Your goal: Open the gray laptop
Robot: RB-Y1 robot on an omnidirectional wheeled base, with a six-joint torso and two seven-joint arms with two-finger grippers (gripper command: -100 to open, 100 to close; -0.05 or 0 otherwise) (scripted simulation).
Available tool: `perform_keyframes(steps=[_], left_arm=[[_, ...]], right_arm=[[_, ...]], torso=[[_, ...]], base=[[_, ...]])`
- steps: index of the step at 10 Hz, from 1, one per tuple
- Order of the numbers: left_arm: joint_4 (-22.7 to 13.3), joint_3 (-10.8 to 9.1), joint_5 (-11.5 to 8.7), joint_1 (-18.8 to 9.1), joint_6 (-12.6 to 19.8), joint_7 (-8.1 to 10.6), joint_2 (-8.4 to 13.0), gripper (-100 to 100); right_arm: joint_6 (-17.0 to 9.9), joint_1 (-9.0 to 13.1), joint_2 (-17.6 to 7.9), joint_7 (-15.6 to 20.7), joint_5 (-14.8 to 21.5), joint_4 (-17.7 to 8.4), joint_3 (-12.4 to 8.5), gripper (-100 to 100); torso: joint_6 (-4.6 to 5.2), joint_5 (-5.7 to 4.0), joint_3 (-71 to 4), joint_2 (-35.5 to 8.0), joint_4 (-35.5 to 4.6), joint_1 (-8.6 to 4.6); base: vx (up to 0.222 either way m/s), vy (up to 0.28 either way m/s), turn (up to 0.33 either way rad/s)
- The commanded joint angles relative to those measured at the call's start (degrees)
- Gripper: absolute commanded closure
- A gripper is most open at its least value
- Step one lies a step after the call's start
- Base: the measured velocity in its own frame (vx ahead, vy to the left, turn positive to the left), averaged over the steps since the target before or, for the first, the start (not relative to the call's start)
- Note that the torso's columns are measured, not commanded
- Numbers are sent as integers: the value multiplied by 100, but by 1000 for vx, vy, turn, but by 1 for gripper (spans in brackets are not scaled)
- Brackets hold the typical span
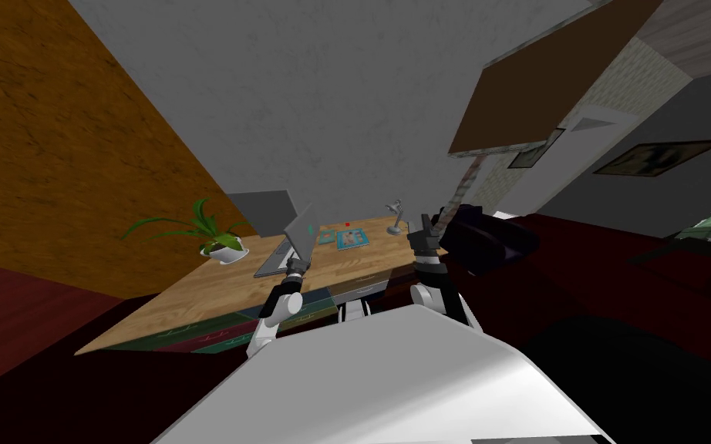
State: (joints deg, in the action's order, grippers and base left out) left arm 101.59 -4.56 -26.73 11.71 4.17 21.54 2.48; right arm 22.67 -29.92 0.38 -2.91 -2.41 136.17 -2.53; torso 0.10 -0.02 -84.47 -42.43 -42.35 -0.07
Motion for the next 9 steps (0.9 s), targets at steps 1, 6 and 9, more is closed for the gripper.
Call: perform_keyframes(steps=[1, 6, 9], left_arm=[[54, -38, -3, -21, 80, 11, -5, -100], [207, 3, -379, 110, 171, 370, -172, 100], [382, 37, -756, 243, 302, 733, -342, 100]], right_arm=[[0, 0, 0, 0, 0, 0, 0, 0], [0, 0, -1, 0, 0, 0, -1, 0], [0, 0, 0, 0, 0, 0, 0, 0]], torso=[[-7, 2, -6, 8, 4, 7], [-12, 7, -8, 9, 8, 24], [-18, 0, -9, 11, 6, 4]], base=[[95, 21, 2], [16, 53, -2], [-4, 69, -1]])
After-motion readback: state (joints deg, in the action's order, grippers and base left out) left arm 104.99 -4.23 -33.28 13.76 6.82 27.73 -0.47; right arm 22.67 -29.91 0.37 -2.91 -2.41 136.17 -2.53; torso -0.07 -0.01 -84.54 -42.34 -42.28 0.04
